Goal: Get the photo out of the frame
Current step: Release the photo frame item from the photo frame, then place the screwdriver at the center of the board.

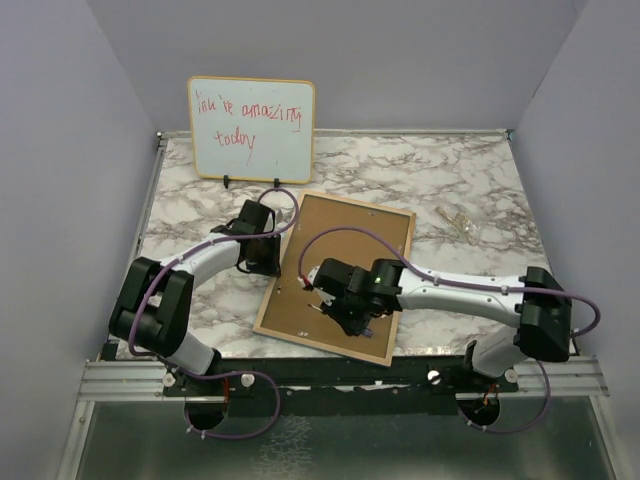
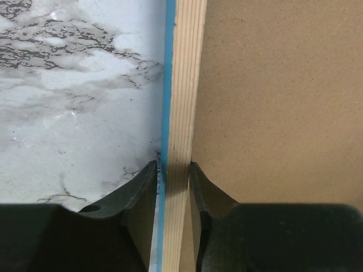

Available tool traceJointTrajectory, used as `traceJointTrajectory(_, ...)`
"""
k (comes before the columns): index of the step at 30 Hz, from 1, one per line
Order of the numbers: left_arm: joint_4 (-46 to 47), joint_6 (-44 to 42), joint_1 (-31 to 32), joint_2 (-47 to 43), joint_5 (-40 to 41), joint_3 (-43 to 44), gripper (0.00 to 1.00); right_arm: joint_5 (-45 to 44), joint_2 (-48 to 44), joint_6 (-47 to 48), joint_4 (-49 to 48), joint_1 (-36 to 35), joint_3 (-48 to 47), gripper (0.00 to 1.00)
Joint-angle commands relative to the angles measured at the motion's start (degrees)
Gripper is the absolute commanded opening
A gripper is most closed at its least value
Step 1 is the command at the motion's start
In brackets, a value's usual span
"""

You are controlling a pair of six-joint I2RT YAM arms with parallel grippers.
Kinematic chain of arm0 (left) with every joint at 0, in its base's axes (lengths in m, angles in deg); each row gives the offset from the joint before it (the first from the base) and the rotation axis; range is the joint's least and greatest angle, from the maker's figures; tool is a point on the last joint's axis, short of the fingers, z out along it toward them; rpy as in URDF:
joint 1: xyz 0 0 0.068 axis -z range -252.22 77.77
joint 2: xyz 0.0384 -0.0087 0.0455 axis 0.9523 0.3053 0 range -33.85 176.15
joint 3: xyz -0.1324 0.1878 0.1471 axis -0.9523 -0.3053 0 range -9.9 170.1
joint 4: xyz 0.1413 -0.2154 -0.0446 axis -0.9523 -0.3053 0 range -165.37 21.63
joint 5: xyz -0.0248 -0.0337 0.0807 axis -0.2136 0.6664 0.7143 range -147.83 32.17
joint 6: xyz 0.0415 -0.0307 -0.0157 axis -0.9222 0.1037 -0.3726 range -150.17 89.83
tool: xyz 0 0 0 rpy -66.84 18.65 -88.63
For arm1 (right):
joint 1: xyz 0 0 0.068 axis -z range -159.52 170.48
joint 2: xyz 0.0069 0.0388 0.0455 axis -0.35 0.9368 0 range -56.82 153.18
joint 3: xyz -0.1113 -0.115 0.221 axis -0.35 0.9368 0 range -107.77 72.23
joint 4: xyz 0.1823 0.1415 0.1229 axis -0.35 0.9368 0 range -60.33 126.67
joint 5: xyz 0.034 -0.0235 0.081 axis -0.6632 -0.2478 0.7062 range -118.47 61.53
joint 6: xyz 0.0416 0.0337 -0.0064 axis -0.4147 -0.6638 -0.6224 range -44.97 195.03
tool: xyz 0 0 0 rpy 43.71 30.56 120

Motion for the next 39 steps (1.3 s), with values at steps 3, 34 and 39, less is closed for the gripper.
traceJointTrajectory(3, 0.9, 1.2, 0.2, -3.9, 2.8, -1.1, 0.4, -10.5, -8.8, -8.9, -5.6, 3.8, 3.9, 0.01)
traceJointTrajectory(34, 1.0, 1.5, 0.2, -15.8, 13.5, -3.5, 0.59, -14.5, -27.8, -34.3, -16.1, 43.4, 27.8, 0.01)
traceJointTrajectory(39, 1.4, 1.1, 0.2, -16.1, 12.9, -3.7, 0.61, -12.3, -21.9, -33.3, -19.0, 47.9, 30.0, 0.01)
